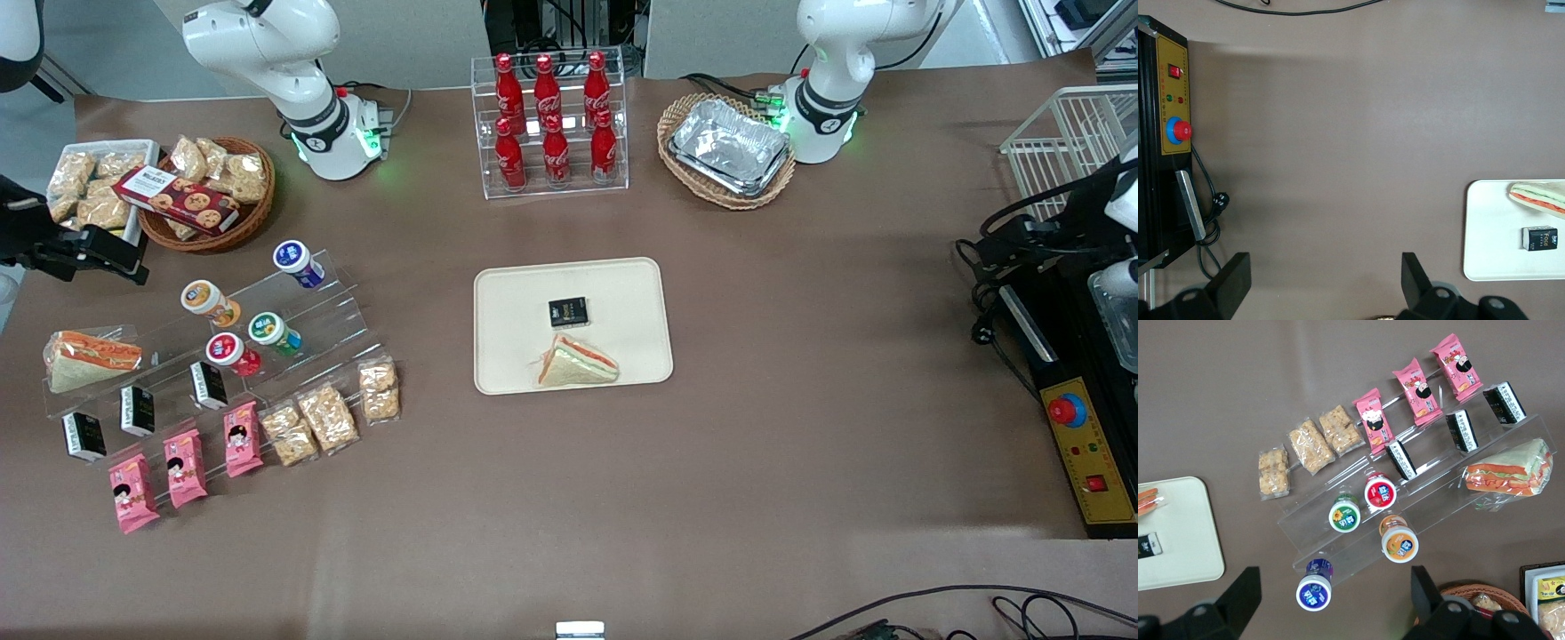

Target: Place green gum on tray

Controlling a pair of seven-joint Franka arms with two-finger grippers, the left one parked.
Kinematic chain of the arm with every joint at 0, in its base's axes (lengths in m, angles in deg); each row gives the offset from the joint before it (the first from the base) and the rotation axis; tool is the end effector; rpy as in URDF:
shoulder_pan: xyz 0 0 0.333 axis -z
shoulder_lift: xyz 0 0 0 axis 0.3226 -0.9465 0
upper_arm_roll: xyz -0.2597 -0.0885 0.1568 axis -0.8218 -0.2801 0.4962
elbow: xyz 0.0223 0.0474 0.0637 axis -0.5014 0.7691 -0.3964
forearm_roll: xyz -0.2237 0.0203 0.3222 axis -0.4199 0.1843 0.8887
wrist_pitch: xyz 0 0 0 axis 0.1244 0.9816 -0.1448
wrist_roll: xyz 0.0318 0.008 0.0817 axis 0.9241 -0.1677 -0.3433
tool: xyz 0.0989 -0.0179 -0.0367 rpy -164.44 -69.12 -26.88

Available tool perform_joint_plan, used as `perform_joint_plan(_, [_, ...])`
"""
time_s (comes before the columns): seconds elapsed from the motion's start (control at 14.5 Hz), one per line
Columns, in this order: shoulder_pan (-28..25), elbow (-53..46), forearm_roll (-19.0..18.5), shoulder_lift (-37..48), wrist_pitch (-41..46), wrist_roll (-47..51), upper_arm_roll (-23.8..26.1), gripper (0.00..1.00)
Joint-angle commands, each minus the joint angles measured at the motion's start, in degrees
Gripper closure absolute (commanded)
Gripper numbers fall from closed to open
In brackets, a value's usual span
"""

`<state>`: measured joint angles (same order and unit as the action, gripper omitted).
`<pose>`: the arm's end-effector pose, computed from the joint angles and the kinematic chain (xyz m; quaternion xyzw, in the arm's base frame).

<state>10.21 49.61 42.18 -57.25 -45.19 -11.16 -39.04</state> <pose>0.5353 -0.0320 0.6313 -0.9982 0.0592 0.0054 0.0121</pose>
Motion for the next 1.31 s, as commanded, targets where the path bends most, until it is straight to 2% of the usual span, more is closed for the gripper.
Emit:
perform_joint_plan(0.0, [-0.1,-0.5,-0.7,0.2,1.2,-0.6,0.0,0.00])
perform_joint_plan(0.62, [-1.1,-0.5,-0.2,-0.3,1.1,0.0,0.1,0.00])
perform_joint_plan(0.83, [-2.6,-0.5,-0.9,-0.5,1.3,-0.6,0.1,0.00])
perform_joint_plan(1.24, [-2.5,0.5,-1.5,-0.4,1.3,-4.1,-0.1,0.00])
